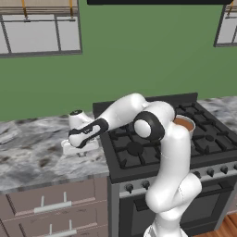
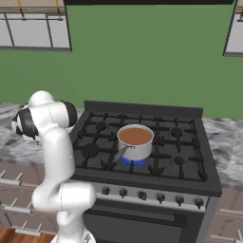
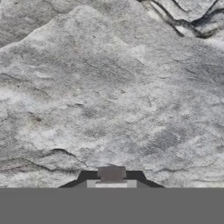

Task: Pick up the sugar cube(s) and place them in the saucepan with hot chocolate.

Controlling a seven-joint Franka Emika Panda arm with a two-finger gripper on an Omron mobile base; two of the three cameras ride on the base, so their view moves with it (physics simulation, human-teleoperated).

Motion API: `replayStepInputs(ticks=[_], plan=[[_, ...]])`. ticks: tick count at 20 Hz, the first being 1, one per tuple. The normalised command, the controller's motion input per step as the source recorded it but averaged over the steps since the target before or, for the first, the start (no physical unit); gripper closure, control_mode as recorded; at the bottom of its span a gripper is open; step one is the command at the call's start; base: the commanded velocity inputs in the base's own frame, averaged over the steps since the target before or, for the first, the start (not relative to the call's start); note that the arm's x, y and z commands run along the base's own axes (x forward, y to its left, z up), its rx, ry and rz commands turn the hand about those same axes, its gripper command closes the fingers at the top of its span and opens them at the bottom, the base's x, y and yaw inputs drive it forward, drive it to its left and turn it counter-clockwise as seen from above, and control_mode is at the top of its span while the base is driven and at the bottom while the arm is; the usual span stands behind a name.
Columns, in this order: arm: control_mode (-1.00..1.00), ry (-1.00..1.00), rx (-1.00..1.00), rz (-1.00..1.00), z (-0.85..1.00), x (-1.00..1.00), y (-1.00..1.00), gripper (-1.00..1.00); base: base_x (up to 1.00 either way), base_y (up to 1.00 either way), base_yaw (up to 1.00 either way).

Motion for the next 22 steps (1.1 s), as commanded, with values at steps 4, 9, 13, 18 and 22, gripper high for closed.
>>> replayStepInputs(ticks=[4,9,13,18,22], plan=[[-1.00,-0.02,0.00,-0.02,0.00,0.00,-0.12,1.00,0.00,0.00,0.00],[-1.00,-0.07,0.00,-0.04,0.29,-0.02,-0.65,1.00,0.00,0.00,0.00],[-1.00,-0.03,0.00,-0.10,0.56,-0.06,-0.85,1.00,0.00,0.00,0.00],[-1.00,-0.10,0.00,-0.05,0.67,-0.15,-0.77,1.00,0.00,0.00,0.00],[-1.00,-0.11,0.00,-0.05,0.75,-0.22,-0.77,1.00,0.00,0.00,0.00]])
